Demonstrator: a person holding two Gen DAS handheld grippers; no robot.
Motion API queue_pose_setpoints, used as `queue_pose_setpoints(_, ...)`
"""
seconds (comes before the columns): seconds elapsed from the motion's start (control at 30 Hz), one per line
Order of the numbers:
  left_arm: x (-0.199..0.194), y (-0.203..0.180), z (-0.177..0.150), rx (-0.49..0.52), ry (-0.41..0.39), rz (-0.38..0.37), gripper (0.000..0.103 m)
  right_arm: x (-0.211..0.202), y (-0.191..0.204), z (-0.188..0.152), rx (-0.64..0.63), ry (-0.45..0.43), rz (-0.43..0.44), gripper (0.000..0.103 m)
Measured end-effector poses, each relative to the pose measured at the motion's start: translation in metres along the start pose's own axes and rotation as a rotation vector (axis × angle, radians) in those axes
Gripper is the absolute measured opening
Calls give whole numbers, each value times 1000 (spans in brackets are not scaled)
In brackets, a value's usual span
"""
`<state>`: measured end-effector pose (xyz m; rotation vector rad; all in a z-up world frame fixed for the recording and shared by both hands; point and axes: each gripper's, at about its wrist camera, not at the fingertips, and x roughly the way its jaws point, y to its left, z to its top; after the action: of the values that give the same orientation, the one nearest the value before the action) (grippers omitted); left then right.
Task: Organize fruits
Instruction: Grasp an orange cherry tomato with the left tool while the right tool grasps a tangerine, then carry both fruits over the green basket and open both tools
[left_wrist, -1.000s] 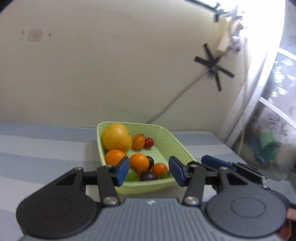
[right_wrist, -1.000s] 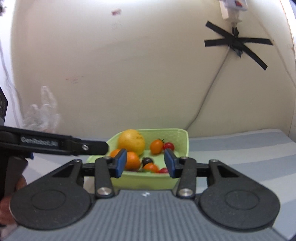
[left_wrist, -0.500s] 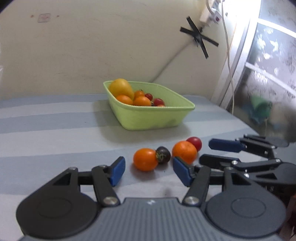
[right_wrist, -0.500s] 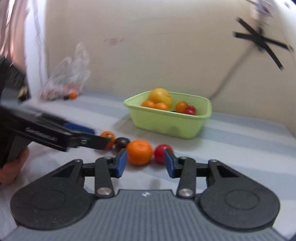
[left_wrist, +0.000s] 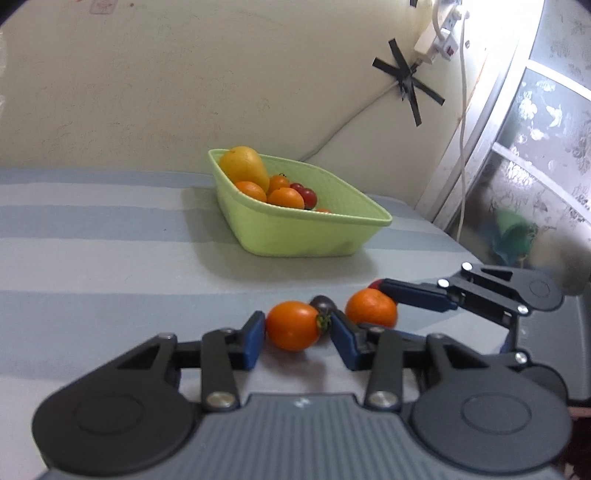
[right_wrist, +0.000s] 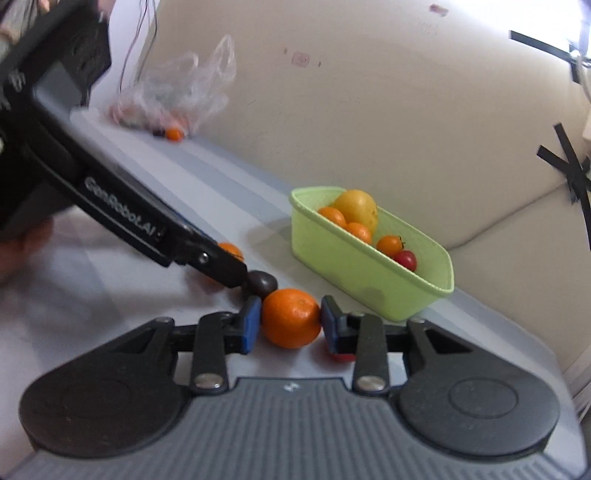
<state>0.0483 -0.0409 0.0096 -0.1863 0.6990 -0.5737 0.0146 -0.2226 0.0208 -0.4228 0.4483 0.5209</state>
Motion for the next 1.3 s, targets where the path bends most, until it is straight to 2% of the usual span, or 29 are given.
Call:
queue_pose_setpoints(0.13, -33, -14, -15, 12, -20, -20, 39, -42, 7, -5, 68, -37, 4, 38)
queue_pose_setpoints(0.23, -55, -32, -36, 26, 5, -48, 39, -72, 16, -19, 167, -21, 53, 38)
queue_pose_setpoints(0.33, -69, -46, -59, 25, 30, -66, 39, -98, 32, -36, 216, -9, 47, 38)
queue_pose_setpoints(0.43, -79, -58, -79, 40, 39, -63, 39, -111, 46, -49, 230, 5, 20, 38)
queue_pose_setpoints(0.53, -80, -67, -93, 87, 40, -29, 42, -112, 50, -54, 257, 5, 2, 40)
queue_pose_setpoints(0.67, -83, -77, -94, 122, 28, -1, 46, -112, 48, -54, 303, 19, 10, 43)
queue_pose_setpoints(0.77, -91, -82, -97, 137, 8, -3, 55, -112, 46, -55, 327, 23, 16, 46)
queue_pose_setpoints(1.0, -90, -83, -100, 135, 17, 6, 55, -112, 50, -59, 340, 29, 40, 47)
queue_pose_setpoints(1.07, -86, -82, -100, 138, 27, -2, 49, -111, 51, -60, 336, 29, 47, 44)
queue_pose_setpoints(1.1, -84, -81, -100, 137, 34, -5, 41, -111, 50, -59, 327, 27, 42, 40)
queue_pose_setpoints(1.2, -82, -78, -91, 111, 33, -35, 40, -112, 42, -55, 339, 8, 63, 40)
queue_pose_setpoints(1.3, -84, -76, -68, 85, -9, -72, 40, -108, 21, -43, 388, -32, 75, 40)
